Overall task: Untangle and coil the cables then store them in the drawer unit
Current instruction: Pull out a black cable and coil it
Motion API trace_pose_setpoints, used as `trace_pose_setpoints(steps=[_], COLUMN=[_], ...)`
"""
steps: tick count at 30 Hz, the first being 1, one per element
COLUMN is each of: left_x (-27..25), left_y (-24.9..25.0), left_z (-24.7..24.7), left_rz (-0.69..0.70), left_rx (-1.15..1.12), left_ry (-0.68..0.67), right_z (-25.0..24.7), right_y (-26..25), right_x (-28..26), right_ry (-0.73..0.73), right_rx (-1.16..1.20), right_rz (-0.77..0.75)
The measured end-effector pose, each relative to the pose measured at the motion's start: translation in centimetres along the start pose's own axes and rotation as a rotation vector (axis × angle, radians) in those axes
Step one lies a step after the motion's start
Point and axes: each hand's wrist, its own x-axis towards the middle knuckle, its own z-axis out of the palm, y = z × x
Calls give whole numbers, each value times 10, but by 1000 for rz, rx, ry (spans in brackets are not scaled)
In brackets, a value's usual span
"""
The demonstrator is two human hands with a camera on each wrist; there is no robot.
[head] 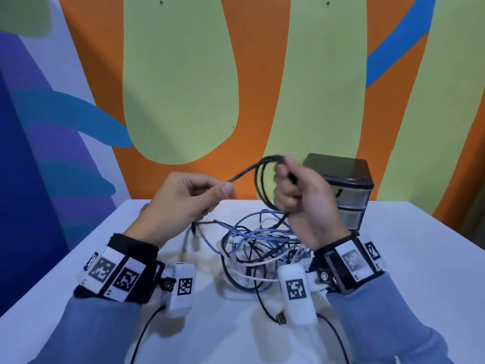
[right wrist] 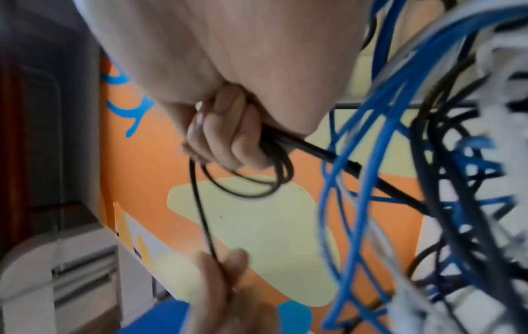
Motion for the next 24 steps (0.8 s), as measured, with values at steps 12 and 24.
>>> trace_pose_setpoints(steps=[12,24], left_x=[12,4], left_y=[-25,-1], left_z=[19,49], left_rz=[59,-134], left_rx=[117,-478], left_ry=[304,170], right_z=[9,13], right_y=[-1,19], right_x=[-6,1], right_ry=[-188,-15], right_rx=[280,117], right_rz=[198,92])
